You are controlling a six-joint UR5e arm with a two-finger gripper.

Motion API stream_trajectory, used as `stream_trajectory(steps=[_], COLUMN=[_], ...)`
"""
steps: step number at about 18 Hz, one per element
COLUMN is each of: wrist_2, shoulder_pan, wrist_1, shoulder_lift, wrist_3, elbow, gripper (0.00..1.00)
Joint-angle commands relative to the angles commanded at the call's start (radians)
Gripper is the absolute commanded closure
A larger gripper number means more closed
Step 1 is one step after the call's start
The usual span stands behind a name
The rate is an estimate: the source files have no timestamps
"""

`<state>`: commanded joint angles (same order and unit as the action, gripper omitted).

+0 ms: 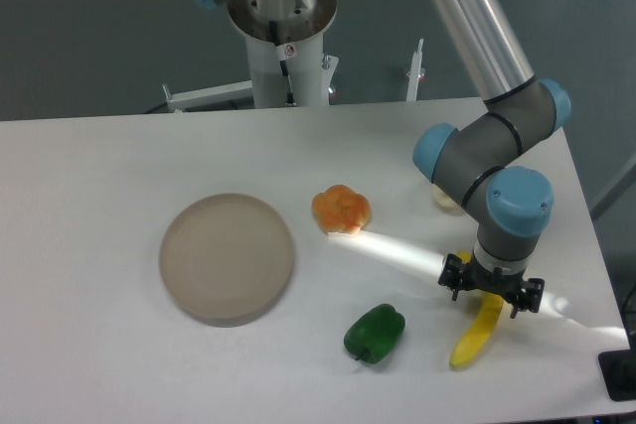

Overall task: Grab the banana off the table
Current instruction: 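Close the gripper around the banana's stem end, then lift the held banana up off the table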

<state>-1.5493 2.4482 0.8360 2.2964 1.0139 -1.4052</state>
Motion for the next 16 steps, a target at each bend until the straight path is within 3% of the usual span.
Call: stream_trajectory(steps=[1, 6, 11, 16], wrist_2=[0.003, 0.003, 0.003, 0.005], shoulder_pan=[0.002, 0.003, 0.005, 0.006], wrist_1=[0.000, -0.003, -0.002, -0.002], shoulder_lift=[0.000, 0.002, 0.000, -0.018], wrist_3=[0.002, 0.002, 0.015, 0.017], elbow=[0.000, 0.005, 0.006, 0.026], gripper=[0.56, 0.57, 0.66, 0.69])
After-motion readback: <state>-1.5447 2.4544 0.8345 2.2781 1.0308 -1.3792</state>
